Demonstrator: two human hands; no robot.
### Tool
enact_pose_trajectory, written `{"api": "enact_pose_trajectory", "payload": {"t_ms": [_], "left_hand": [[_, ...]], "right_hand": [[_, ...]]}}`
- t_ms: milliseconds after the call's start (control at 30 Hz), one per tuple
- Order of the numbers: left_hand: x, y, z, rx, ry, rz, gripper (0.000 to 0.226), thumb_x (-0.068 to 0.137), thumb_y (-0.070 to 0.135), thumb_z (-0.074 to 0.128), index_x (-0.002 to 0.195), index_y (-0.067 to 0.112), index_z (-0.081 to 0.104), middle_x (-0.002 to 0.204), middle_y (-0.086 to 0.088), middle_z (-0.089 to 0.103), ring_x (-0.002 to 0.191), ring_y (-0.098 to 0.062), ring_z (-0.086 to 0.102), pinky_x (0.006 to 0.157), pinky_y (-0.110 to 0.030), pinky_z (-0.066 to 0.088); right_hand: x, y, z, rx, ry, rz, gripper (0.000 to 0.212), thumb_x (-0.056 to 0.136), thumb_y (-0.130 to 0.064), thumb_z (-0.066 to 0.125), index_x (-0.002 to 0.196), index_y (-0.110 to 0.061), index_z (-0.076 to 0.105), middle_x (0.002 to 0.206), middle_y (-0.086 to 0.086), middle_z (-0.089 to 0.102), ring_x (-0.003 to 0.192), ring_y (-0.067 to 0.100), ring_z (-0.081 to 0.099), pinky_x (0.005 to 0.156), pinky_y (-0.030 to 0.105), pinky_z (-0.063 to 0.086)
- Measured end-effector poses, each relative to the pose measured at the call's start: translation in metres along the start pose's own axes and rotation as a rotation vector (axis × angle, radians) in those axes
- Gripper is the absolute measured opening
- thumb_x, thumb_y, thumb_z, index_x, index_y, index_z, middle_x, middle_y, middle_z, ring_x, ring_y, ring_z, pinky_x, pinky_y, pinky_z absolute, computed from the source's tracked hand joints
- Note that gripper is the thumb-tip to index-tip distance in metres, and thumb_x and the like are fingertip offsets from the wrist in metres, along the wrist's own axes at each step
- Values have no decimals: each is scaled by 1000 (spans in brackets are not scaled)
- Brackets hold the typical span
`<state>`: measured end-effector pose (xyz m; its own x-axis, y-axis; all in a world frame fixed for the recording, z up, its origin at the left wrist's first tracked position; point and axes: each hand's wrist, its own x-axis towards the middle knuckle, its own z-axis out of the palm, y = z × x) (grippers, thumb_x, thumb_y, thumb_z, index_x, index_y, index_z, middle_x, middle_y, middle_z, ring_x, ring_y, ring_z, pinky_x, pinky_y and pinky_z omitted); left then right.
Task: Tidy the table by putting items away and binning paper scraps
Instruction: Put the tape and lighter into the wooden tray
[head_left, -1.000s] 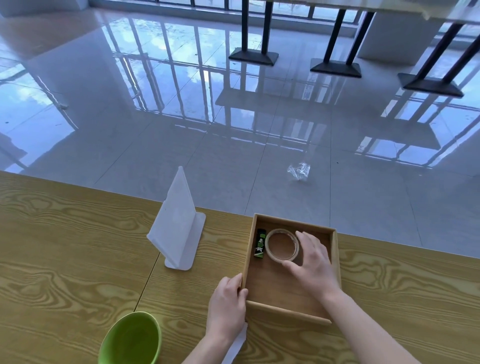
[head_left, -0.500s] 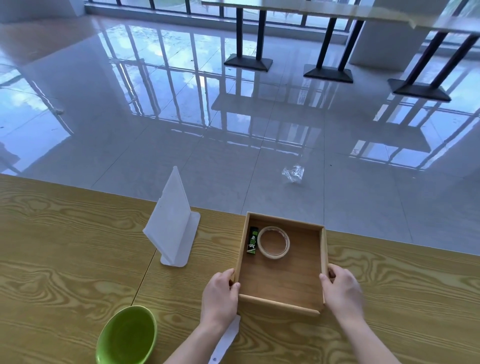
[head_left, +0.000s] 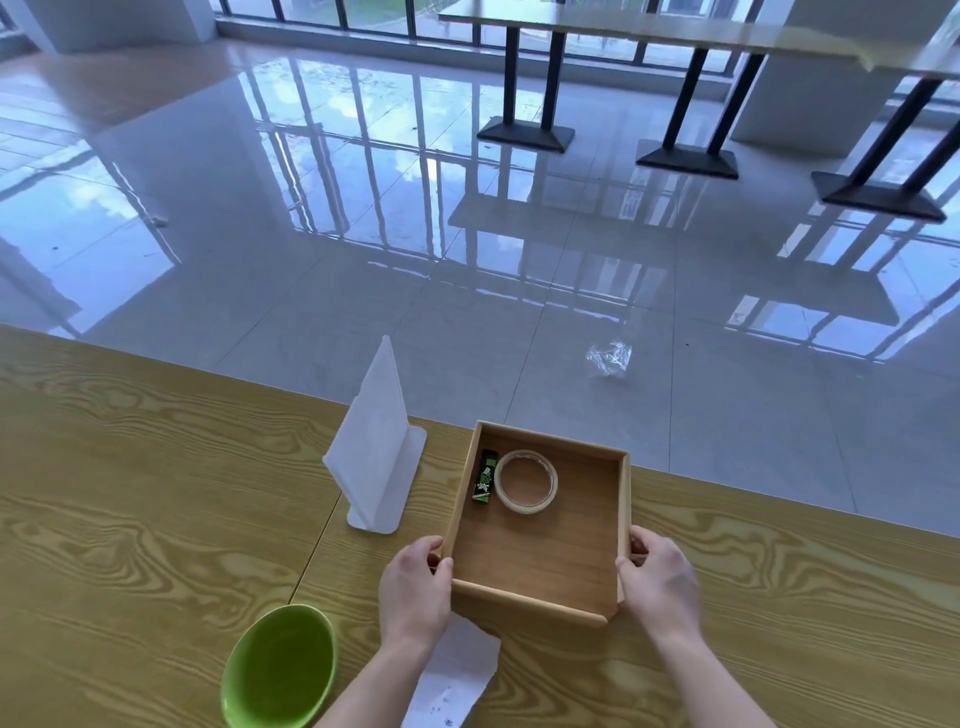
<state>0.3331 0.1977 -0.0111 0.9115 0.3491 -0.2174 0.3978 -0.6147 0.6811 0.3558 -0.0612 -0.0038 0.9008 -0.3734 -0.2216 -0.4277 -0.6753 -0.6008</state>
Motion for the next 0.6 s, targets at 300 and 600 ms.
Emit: {"api": "enact_pose_trajectory", "payload": {"t_ms": [300,600], "left_hand": [[15,-11,-20,-163,48,-186,45,94,31,58,135,14,48,96,0,66,95,-20,57,86,-37,45],[19,-22,-30,-197,50,-214,54,94,27,57,142,12,38,87,2,63,91,-20,57,79,-33,39]], "right_hand": [[-5,-19,18,4,-21,-68,39,84,-8,68,122,-15,65,109,5,66,99,20,60,84,28,45],[-8,-29,24,-6,-39,-91,36,83,-8,68,119,-14,67,104,6,67,95,21,60,84,31,48]]}}
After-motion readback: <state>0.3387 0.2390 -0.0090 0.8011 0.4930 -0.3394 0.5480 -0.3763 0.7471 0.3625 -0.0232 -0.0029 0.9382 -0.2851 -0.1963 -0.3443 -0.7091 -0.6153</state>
